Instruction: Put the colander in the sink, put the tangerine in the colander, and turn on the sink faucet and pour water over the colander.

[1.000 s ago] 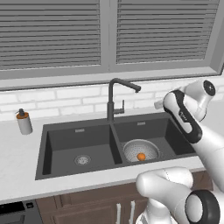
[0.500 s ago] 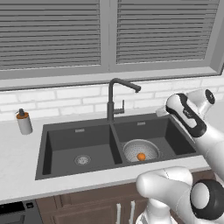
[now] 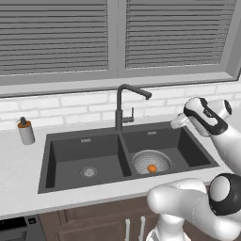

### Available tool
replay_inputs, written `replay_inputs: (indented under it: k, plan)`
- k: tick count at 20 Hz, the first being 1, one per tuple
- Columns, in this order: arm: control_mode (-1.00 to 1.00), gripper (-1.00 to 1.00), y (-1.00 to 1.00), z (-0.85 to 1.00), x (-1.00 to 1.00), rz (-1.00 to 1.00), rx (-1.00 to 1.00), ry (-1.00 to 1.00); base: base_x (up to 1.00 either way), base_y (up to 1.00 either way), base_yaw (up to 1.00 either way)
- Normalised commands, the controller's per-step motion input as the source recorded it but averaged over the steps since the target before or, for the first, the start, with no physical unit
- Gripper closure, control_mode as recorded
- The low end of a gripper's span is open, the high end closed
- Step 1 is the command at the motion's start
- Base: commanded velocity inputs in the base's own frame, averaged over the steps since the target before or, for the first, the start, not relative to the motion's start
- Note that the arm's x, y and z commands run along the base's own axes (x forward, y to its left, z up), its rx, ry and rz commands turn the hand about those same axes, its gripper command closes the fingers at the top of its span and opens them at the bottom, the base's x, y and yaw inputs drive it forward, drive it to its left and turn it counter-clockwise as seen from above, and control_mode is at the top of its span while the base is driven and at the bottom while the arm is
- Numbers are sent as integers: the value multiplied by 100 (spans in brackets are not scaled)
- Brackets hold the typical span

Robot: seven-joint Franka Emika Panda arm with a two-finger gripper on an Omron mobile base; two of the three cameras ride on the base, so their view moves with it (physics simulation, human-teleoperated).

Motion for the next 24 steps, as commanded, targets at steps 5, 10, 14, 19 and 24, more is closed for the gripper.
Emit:
replay_inputs:
  k: [5, 10, 14, 19, 24]
  plan:
    - [-100, -100, 0, -21, 19, 7, 0, -3, 0, 0, 0]
    - [-100, -100, 1, -16, 17, 0, 1, -1, 0, 0, 0]
    - [-100, -100, 17, -2, 6, 0, 6, 0, 0, 0, 0]
    - [-100, -100, 23, 0, 1, 0, 11, 0, 0, 0, 0]
    - [-100, -100, 23, -6, 0, 0, 11, 0, 0, 0, 0]
